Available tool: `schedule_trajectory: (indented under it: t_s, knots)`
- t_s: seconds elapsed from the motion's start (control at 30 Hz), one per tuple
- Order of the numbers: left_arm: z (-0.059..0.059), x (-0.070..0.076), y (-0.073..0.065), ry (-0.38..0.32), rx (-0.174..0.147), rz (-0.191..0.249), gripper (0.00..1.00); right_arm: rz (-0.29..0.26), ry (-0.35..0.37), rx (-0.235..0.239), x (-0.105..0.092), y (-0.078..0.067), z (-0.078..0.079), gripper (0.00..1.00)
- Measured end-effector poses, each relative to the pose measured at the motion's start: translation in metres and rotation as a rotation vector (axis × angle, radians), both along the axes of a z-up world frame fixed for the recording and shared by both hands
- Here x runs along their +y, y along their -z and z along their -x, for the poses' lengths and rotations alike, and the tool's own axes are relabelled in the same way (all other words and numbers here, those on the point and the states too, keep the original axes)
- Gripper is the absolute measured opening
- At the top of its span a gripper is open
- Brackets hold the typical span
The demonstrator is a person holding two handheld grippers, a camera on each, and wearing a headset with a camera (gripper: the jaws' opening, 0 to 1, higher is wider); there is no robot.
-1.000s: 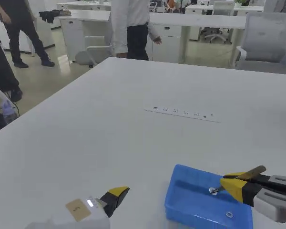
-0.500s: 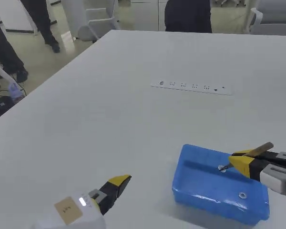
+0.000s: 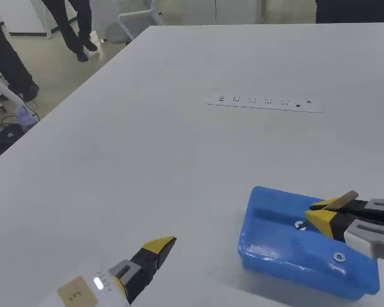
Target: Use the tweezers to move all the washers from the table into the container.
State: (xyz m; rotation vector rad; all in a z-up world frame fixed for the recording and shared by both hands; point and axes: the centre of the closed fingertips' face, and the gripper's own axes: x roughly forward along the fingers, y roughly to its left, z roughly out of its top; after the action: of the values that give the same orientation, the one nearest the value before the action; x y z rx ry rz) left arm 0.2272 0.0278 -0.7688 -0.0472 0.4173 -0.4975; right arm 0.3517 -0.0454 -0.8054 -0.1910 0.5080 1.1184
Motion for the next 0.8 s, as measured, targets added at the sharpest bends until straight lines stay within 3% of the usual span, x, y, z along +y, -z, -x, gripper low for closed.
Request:
schedule_trajectory:
  t_s: [0.27,0.4,0.67,0.8]
  knots:
    - [0.001,0.000,0.002,0.003,0.008,-0.020,0.94,0.054,-0.009,0.010,-0.005,0.023,0.005,0.03]
    - [0.000,0.001,0.002,0.001,0.006,-0.016,0.94,0.028,0.012,0.027,-0.006,0.021,0.005,0.03]
    - [-0.001,0.002,-0.002,-0.011,-0.006,-0.005,0.93,0.037,0.001,0.025,-0.006,0.022,0.005,0.03]
    - [0.000,-0.002,-0.002,0.005,-0.003,0.002,0.93,0.017,0.040,0.046,-0.011,0.023,0.004,0.03]
